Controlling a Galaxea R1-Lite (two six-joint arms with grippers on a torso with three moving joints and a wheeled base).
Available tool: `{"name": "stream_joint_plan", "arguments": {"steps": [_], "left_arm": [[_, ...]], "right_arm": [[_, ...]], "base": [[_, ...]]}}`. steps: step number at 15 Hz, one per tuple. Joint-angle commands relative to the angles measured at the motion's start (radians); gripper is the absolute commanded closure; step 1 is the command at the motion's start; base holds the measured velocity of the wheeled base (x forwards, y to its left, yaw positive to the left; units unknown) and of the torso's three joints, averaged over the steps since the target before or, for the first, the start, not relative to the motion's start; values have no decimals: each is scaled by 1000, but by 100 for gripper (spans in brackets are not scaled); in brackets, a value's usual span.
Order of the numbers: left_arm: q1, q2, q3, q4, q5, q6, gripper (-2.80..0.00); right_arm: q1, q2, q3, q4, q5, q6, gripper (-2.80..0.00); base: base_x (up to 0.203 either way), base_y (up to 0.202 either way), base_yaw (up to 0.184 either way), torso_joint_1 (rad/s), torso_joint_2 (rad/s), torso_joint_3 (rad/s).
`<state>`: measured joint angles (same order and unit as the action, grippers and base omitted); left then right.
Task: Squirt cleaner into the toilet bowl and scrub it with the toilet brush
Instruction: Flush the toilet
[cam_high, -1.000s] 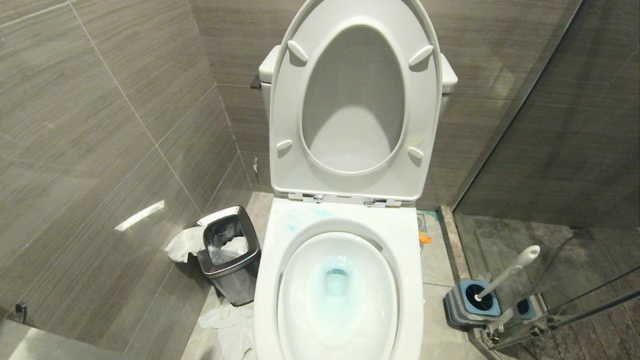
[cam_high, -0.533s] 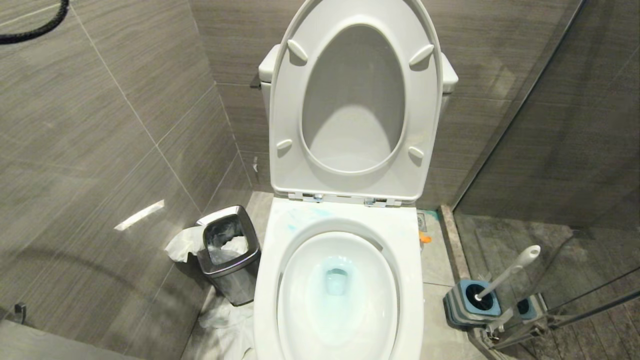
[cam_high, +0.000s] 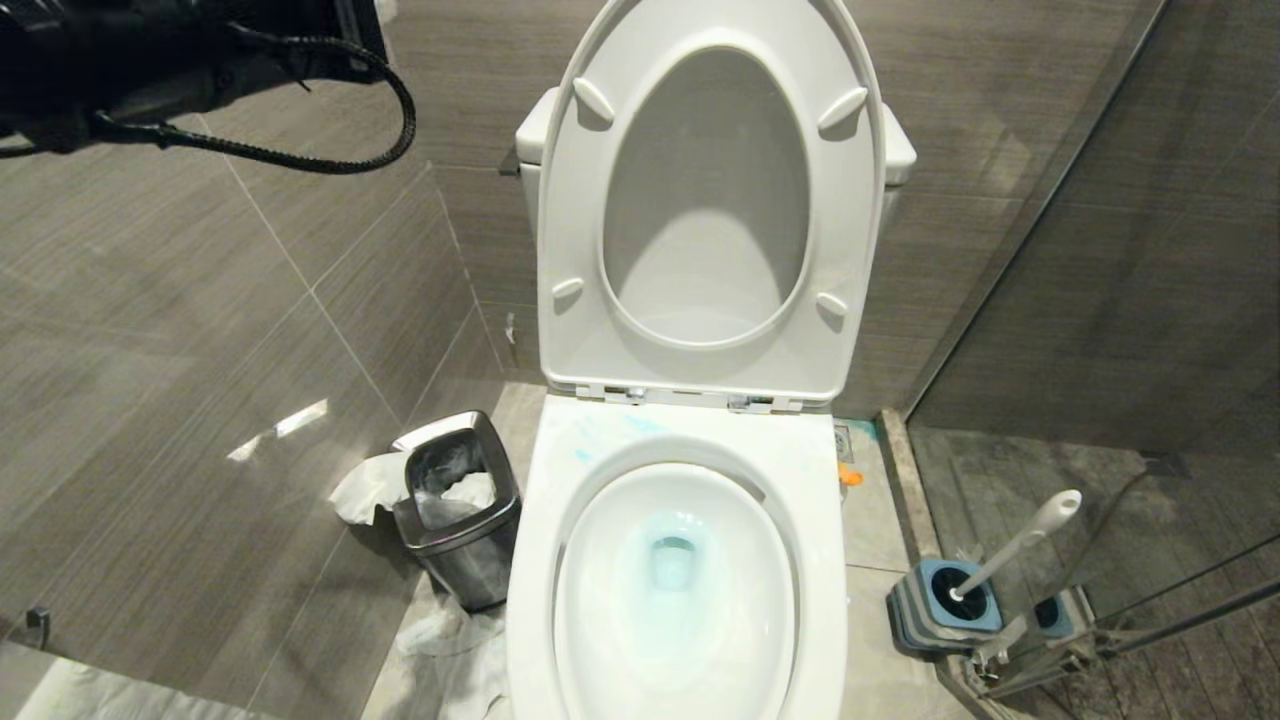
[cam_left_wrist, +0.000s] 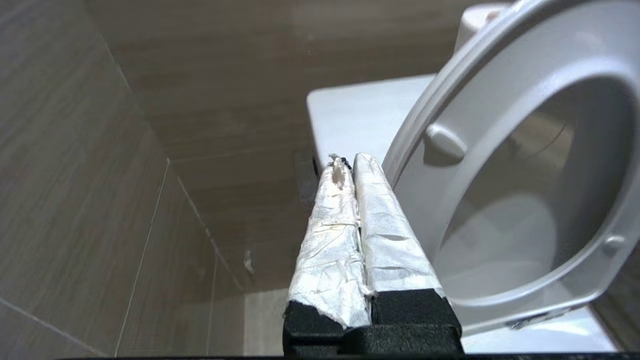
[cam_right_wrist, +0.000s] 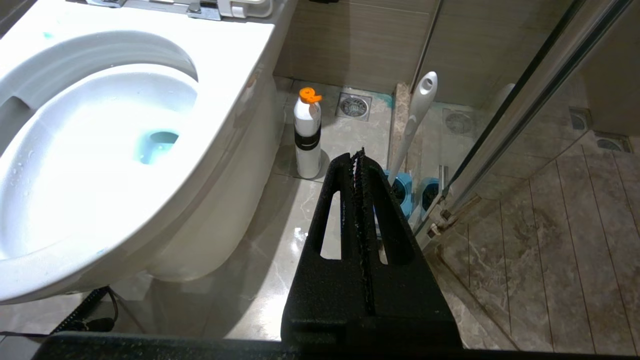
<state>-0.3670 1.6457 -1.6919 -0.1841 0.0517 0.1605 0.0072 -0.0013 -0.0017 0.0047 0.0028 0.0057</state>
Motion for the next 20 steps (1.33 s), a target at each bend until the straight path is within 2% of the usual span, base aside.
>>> {"name": "stream_joint_plan", "arguments": {"steps": [1,4,5,8,12,13,16,20], "left_arm": [[-5,29,-53,91,43,5,0],[-15,69,-243,325,103,5,0],[-9,94,-271,339,114,5,0],[51,170,-269,200,99,4,0],[92,195,-269,270,58,-10,0],[100,198,-269,267,44,-33,0],[135,201,-269,258,-35,-58,0],[145,205,-269,209,-39,-58,0]], "right_arm": [[0,1,0,0,0,0,0],[0,1,0,0,0,0,0],[0,1,0,0,0,0,0],[0,1,0,0,0,0,0],[0,1,0,0,0,0,0],[0,1,0,0,0,0,0],[0,1,0,0,0,0,0],[0,1,0,0,0,0,0]], "base": [[0,0,0,0,0,0],[0,0,0,0,0,0],[0,0,0,0,0,0],[0,0,0,0,0,0],[0,0,0,0,0,0],[0,0,0,0,0,0],[0,0,0,0,0,0],[0,0,0,0,0,0]]}}
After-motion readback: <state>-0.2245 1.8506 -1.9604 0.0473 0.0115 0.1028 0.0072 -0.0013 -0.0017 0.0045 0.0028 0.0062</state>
